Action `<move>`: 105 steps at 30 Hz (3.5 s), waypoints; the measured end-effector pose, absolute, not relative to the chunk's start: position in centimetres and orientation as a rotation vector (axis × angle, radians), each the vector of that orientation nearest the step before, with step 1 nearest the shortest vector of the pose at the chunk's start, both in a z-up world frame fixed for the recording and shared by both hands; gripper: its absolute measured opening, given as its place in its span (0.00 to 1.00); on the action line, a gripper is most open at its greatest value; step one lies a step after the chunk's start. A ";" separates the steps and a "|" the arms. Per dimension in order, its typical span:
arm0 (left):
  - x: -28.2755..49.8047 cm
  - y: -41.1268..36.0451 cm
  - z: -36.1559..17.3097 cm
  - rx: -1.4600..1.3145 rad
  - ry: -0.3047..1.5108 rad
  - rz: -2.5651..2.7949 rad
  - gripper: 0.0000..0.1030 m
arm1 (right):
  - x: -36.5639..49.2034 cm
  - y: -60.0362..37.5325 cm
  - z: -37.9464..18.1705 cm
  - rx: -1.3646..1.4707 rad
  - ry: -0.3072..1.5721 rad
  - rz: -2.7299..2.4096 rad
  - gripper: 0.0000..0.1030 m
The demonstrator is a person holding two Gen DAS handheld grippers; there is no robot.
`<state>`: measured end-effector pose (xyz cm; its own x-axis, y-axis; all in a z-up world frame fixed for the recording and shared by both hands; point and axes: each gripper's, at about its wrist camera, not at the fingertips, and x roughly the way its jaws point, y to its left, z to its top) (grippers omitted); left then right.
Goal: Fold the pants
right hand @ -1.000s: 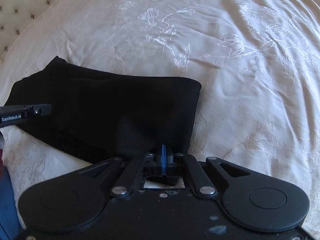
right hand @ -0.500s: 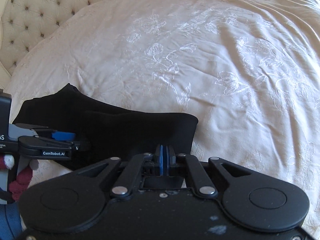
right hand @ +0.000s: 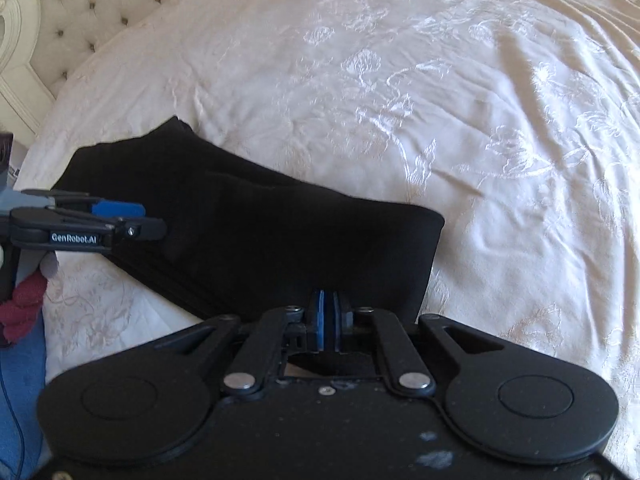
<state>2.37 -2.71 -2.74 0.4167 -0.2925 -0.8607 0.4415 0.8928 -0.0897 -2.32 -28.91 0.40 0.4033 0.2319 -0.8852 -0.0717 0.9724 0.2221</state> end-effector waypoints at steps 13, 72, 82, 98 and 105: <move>0.7 1.9 -2.4 0.150 0.978 -0.367 0.49 | 1.4 -29.5 -3.0 0.160 1.139 -0.054 0.07; 8.5 28.5 -6.2 -0.396 0.933 0.194 0.99 | 0.2 -13.8 -6.8 0.281 0.874 0.172 0.20; 7.9 28.0 -5.4 -0.307 0.869 0.216 0.62 | 0.1 -12.6 -6.5 0.214 0.871 0.161 0.21; 6.0 28.5 -3.2 -0.315 0.817 0.187 0.29 | 0.5 -11.0 -6.4 0.107 0.893 0.161 0.32; 4.4 28.1 -1.8 -0.316 0.769 0.178 0.28 | 0.5 -9.5 -6.4 0.003 0.905 0.176 0.42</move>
